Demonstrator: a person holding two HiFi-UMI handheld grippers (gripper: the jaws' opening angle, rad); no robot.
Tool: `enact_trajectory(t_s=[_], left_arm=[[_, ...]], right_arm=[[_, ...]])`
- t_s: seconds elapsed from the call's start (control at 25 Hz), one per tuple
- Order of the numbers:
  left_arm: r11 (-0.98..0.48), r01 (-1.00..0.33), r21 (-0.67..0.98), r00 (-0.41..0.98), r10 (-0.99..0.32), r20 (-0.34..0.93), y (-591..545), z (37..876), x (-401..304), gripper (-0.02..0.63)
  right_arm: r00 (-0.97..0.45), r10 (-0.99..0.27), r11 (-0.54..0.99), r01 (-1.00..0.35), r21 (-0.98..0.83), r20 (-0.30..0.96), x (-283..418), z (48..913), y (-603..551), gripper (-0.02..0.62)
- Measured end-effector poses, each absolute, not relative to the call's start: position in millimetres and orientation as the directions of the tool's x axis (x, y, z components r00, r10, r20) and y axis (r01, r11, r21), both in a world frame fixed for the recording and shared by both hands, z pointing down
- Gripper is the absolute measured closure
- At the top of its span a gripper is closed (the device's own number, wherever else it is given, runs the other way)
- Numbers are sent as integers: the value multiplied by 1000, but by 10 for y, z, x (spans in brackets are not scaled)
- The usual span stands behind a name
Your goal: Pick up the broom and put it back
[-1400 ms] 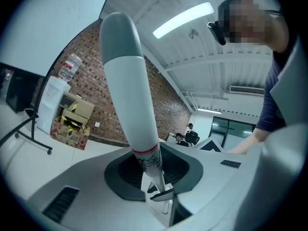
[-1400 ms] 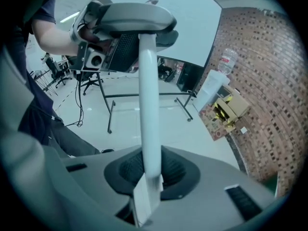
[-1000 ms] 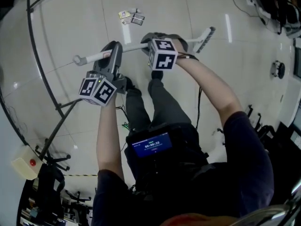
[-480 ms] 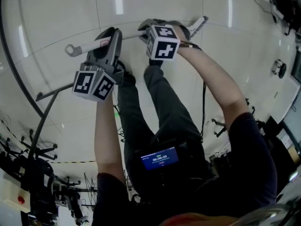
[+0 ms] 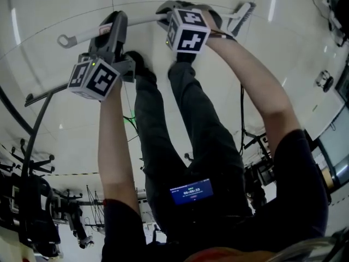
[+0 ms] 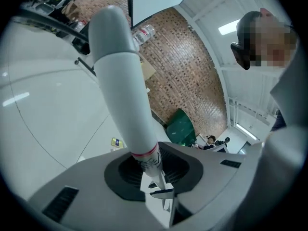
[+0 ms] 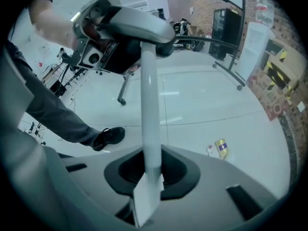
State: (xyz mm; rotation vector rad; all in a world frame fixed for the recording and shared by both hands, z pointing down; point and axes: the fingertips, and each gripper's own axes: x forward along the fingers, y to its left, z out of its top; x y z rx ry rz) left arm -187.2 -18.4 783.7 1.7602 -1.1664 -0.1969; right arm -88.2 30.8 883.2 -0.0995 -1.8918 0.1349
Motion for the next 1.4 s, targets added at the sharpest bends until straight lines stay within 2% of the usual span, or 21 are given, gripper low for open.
enact_trajectory(t_s=[0.2, 0.32, 0.4, 0.48, 0.64, 0.96, 1.04, 1.16, 1.4], left_arm=[[64, -543, 838, 483, -792, 373, -144, 8495, -2147, 535], [181, -531, 828, 445, -772, 454, 19, 8946, -2317, 512], [290, -519, 804, 413, -739, 533, 174, 9198, -2461, 468], [379, -499, 779, 373, -717, 589, 379, 9378, -2583, 468], [451, -448, 772, 358, -701, 617, 697, 9635, -2670, 454], [338, -709, 618, 385, -548, 742, 891, 10109, -2452, 469], [301, -767, 566, 354, -538, 765, 808, 10193, -2444, 542], [215, -856, 471, 316, -503, 804, 726, 10372, -2400, 548], [109, -901, 420, 337, -435, 835, 635, 10765, -2229, 569]], right_arm=[[-316, 149, 988, -1, -157, 937, -1051, 9408, 374, 521], [-299, 191, 981, 29, -191, 935, -1137, 9714, 502, 522], [-286, 215, 977, 57, -208, 934, -1211, 9903, 606, 522], [-277, 229, 973, 74, -217, 933, -1285, 10045, 706, 523], [-258, 235, 972, 73, -224, 937, -1314, 10306, 783, 523], [-225, 228, 974, 55, -222, 947, -1301, 10741, 782, 523], [-221, 219, 976, 43, -214, 950, -1300, 10851, 785, 523], [-221, 189, 982, 17, -190, 957, -1290, 11009, 714, 523], [-180, 226, 972, -17, -233, 957, -1203, 11385, 736, 514]])
